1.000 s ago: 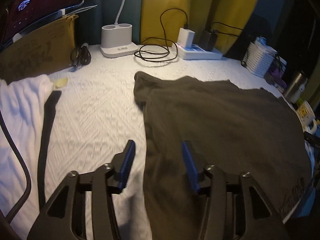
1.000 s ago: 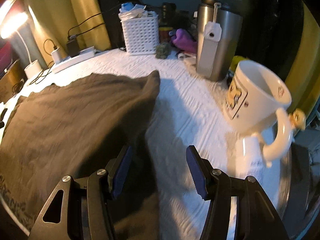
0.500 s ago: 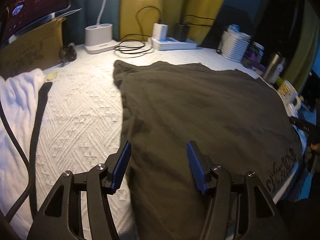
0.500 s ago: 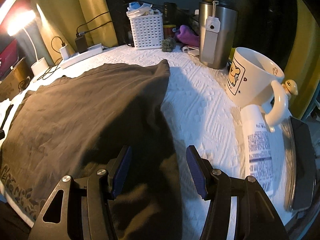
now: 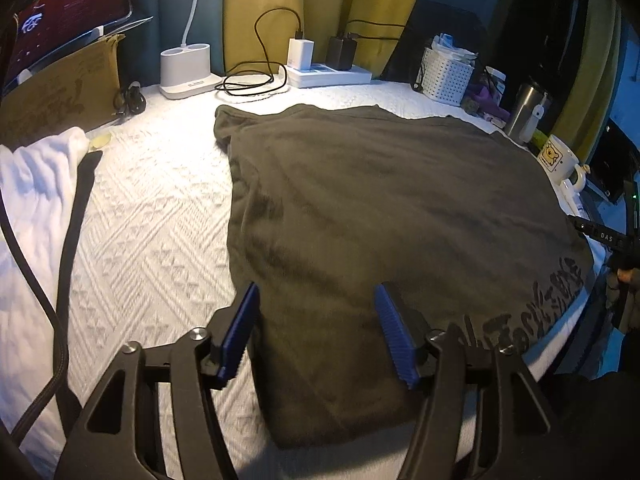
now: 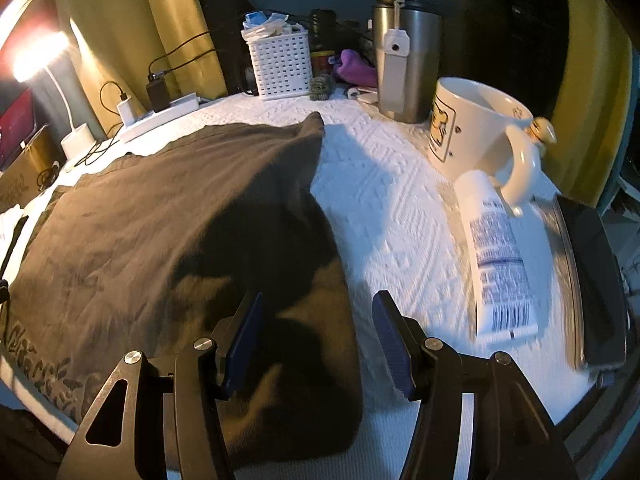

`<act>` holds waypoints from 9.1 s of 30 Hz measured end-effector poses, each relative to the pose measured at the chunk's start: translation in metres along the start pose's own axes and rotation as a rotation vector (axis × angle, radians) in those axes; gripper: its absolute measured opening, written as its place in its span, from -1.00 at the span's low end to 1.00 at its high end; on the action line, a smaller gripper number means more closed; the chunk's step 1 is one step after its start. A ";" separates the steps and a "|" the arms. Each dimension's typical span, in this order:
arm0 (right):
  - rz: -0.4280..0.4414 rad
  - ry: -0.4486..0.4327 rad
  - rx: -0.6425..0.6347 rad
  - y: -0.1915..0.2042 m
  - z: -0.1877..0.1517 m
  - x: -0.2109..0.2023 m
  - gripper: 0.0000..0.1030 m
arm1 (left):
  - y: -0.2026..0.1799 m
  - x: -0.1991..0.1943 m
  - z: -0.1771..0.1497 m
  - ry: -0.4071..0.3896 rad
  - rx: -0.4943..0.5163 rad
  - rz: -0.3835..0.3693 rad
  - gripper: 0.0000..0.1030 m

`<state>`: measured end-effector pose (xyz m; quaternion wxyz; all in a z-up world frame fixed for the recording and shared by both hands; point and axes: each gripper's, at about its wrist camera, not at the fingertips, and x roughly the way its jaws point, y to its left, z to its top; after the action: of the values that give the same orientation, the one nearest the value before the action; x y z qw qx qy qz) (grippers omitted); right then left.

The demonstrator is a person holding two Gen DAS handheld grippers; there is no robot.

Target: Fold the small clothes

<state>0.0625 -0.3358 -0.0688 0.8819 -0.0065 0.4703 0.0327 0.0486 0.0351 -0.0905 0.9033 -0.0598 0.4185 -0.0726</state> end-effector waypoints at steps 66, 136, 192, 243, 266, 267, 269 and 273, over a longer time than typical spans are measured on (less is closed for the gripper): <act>-0.123 -0.034 0.064 -0.003 -0.056 -0.034 -0.38 | 0.000 -0.022 -0.049 0.076 0.046 0.008 -0.85; -0.080 0.000 0.014 0.062 0.013 0.026 0.04 | 0.020 0.028 0.067 -0.034 -0.015 -0.034 -0.11; 0.048 -0.035 0.202 0.031 -0.051 -0.024 0.56 | -0.019 -0.006 0.009 -0.021 -0.036 -0.105 -0.06; 0.156 -0.127 0.077 0.105 0.084 0.009 -0.49 | 0.044 0.044 0.080 -0.023 -0.133 -0.077 -0.06; 0.401 -0.006 -0.366 0.327 0.061 0.026 -0.51 | 0.090 0.010 0.048 -0.112 -0.192 -0.100 -0.05; 0.409 0.006 -0.378 0.334 0.058 0.028 -0.51 | 0.091 0.009 0.046 -0.116 -0.191 -0.102 -0.05; 0.432 0.033 -0.398 0.346 0.049 0.031 -0.52 | 0.093 0.008 0.042 -0.115 -0.193 -0.101 -0.05; 0.469 0.094 -0.435 0.367 0.028 0.040 -0.52 | 0.095 0.005 0.036 -0.113 -0.198 -0.097 -0.05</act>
<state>0.0845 0.0341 -0.0797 0.8057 -0.0879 0.4810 0.3343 0.0870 0.1295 -0.0879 0.9105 -0.1727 0.3689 -0.0710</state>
